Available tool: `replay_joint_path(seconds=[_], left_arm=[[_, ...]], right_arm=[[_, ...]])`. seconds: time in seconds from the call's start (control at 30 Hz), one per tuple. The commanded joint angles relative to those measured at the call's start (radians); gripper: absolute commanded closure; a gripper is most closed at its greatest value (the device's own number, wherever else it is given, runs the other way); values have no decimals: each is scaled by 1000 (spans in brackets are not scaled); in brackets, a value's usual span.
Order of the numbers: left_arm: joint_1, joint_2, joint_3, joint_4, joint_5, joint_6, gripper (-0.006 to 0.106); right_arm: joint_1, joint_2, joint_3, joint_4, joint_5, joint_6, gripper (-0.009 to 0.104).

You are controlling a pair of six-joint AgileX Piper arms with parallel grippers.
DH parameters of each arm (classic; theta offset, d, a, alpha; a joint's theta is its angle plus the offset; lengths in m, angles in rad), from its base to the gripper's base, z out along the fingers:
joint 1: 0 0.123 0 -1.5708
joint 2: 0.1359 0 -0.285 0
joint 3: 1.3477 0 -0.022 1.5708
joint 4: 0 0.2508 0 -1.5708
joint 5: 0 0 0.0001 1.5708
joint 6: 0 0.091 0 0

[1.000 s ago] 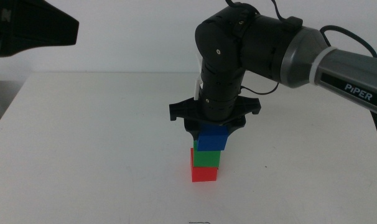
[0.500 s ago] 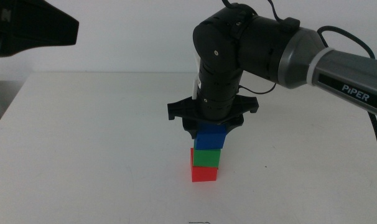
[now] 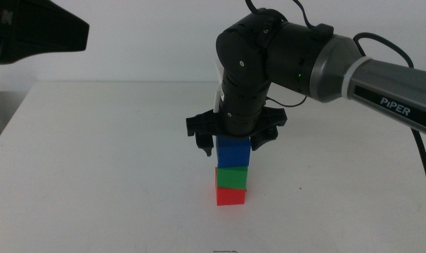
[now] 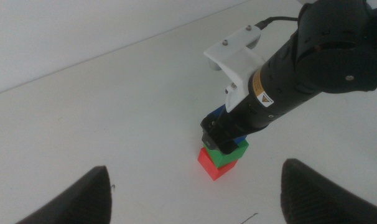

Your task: Stack red cubes first, then green, then blue cubes in a specific spot.

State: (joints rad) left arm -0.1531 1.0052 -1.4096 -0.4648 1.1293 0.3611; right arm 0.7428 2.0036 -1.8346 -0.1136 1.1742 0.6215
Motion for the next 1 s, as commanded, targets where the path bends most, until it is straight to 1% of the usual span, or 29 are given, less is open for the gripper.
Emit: replay_joint_path(seconds=[0.0,0.13,0.27,0.4,0.5,0.6,0.73,0.97], left_arm=[[-2,-9,-22,-31,-54,-5,7],[-2,-9,-22,-31,-54,-5,7],[-2,-9,-22,-31,-54,-5,7],[-2,-9,-22,-32,-54,-5,7],[-2,-9,-22,-32,-54,-5,7],[-2,-9,-22,-32,-54,-5,7],[-2,-9,-22,-32,-54,-5,7],[-2,-9,-22,-32,-54,-5,7]], right_arm=[[1,-58,-27,-16,-19,-11,21],[1,-85,-27,-16,-19,-11,21],[0,-150,-27,-32,-13,-16,21],[-3,-238,-27,-45,-13,-69,21],[-33,-320,-27,-43,-11,-101,21],[-104,-390,-20,-58,-9,-131,21],[-223,-506,28,-124,-28,-178,21],[-446,-770,234,-134,-156,-266,21]])
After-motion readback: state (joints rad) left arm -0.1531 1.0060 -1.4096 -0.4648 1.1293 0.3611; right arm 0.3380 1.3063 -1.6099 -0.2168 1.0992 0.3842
